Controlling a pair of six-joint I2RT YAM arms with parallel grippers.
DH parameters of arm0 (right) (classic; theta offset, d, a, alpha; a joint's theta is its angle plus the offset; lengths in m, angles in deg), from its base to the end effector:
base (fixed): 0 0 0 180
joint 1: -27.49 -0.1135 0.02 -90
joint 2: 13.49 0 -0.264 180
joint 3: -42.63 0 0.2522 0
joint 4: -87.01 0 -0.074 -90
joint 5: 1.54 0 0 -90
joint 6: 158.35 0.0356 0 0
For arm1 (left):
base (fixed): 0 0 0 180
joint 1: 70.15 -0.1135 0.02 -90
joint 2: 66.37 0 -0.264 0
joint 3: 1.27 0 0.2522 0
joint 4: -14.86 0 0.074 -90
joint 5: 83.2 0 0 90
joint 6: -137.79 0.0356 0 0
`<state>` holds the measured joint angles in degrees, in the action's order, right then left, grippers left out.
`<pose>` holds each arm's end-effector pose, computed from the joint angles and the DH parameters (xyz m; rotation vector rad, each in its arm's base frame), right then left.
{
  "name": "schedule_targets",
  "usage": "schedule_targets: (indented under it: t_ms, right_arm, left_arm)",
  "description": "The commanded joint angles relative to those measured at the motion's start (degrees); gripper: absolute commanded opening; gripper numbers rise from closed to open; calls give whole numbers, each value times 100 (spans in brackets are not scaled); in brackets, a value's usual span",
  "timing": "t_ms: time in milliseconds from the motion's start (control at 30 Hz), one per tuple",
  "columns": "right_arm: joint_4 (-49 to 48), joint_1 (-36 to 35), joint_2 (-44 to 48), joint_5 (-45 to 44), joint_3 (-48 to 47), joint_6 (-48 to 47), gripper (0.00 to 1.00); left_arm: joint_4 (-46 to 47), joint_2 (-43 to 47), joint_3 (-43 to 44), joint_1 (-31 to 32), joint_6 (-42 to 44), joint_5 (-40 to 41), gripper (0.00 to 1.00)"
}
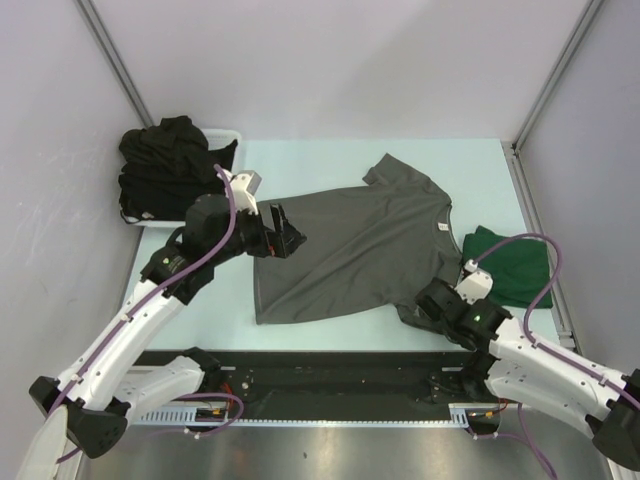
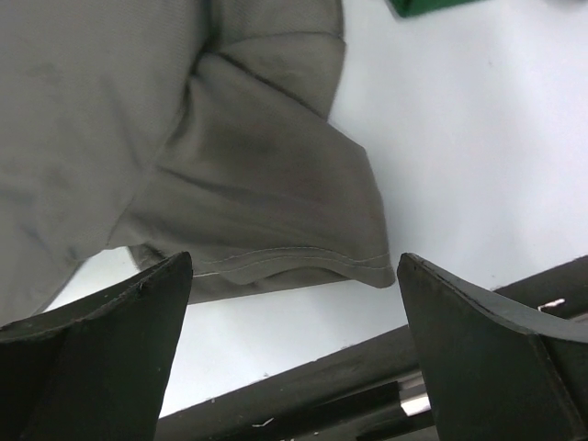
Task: Fold and stack the t-shirts
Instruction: Grap the side of the flattened tshirt closest away from the robot with both arms
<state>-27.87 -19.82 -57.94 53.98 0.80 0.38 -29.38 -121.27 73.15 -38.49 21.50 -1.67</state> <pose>0.0980 0.0765 0.1912 0.5983 2.3640 0.0062 0.1718 -0.1121 0.3681 0.1965 2.0785 -0.7821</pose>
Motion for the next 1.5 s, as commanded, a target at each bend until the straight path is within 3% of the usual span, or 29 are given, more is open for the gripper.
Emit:
schedule_targets:
  t_ms: [0, 233, 400, 567, 833, 1000, 1333, 1467]
  right_arm:
    - [128, -42, -142, -279, 100, 605, 98]
    - [464, -191, -1180, -516, -216, 1037, 98]
    - [402, -314, -628, -490, 20, 1213, 96]
    - [385, -305, -3, -455, 206, 1126, 88]
    - [331, -314, -249, -331, 197, 1090, 88]
    - [340, -314, -161, -270, 241, 1143, 77]
    - [464, -314, -187, -60, 285, 1257, 77]
    - [428, -331, -126, -33, 382, 1310, 71]
  left_arm:
    - [16, 40, 209, 42, 194, -111, 100]
    - [-28, 31, 209, 42, 202, -146, 99]
    - [-98, 31, 262, 51, 290, -111, 100]
    - [-72, 5, 262, 51, 282, -137, 100]
    - [-72, 5, 279, 51, 264, -199, 100]
    - [-134, 23, 297, 51, 299, -173, 100]
    - [-116, -4, 332, 51, 290, -217, 99]
    - [-134, -4, 323, 51, 299, -225, 100]
